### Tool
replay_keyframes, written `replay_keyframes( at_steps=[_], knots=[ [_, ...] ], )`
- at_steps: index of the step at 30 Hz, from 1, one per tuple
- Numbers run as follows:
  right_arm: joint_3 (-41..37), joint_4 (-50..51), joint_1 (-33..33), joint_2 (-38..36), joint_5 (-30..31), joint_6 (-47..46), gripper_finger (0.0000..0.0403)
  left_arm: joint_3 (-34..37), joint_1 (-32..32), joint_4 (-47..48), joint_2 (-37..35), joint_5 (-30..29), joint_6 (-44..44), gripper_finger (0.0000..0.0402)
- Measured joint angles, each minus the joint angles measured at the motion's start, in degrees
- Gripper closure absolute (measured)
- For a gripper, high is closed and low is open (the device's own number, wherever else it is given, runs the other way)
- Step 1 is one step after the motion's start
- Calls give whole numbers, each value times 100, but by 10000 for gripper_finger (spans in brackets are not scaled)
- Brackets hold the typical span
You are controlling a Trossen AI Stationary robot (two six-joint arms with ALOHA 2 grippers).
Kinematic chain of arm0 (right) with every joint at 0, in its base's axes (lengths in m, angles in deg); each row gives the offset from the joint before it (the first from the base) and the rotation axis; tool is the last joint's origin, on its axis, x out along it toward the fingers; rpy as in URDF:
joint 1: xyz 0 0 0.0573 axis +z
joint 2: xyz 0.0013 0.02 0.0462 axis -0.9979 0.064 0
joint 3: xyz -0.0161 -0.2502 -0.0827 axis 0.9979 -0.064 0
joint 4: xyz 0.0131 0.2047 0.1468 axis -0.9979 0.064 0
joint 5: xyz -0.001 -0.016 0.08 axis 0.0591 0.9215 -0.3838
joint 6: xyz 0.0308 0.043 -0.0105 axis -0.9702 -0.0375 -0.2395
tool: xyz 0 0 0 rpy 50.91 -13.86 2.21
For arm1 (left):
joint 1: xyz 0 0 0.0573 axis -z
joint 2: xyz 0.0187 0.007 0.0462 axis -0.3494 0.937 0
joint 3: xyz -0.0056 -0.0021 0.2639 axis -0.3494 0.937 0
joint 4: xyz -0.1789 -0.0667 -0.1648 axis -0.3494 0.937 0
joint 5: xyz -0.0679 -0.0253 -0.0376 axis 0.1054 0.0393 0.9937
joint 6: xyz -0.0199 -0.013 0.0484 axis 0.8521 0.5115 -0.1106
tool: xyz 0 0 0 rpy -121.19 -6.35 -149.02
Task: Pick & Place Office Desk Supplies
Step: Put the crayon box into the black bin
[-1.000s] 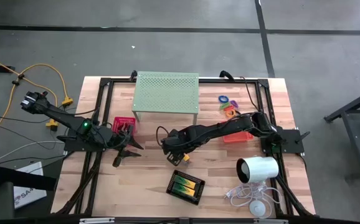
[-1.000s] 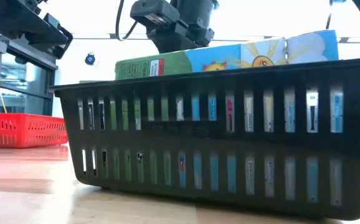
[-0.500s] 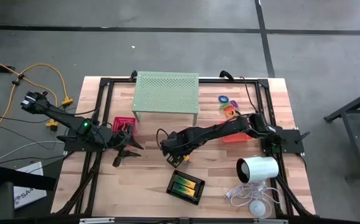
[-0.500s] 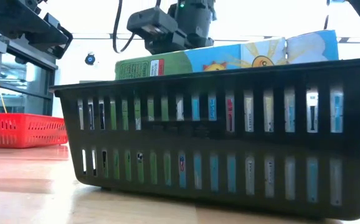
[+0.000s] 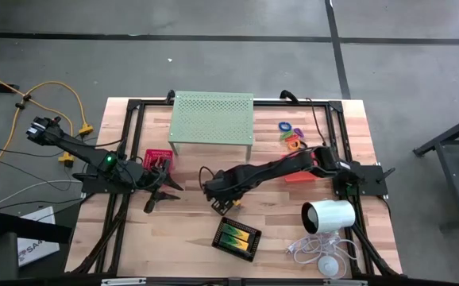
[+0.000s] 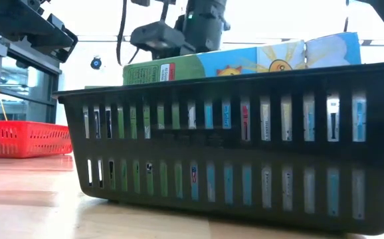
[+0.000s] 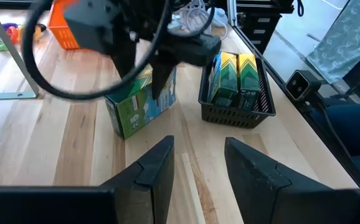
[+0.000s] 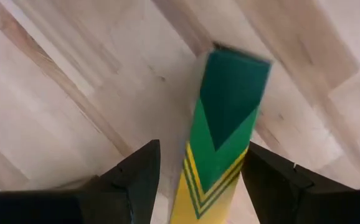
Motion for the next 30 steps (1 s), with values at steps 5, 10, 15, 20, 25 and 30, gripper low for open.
replay_keyframes(
  at_steps=[5,10,15,20,25,30],
  knots=[
    [-1,57,-6,25,-16,-22,199,0,1,-18,0,1,0,266],
    [-3,58,-24,47,-2,-23,205,0,1,-26,0,2,0,266],
    [-3,59,-26,47,-2,-23,234,0,1,-38,-2,6,0,266],
    [-3,60,-28,47,14,-20,273,0,-1,-39,-1,25,0,266],
    [-3,59,-32,47,36,-14,297,0,0,-40,0,27,0,266],
    [-3,60,-60,47,61,-1,296,0,1,-40,0,25,0,266]
  ],
)
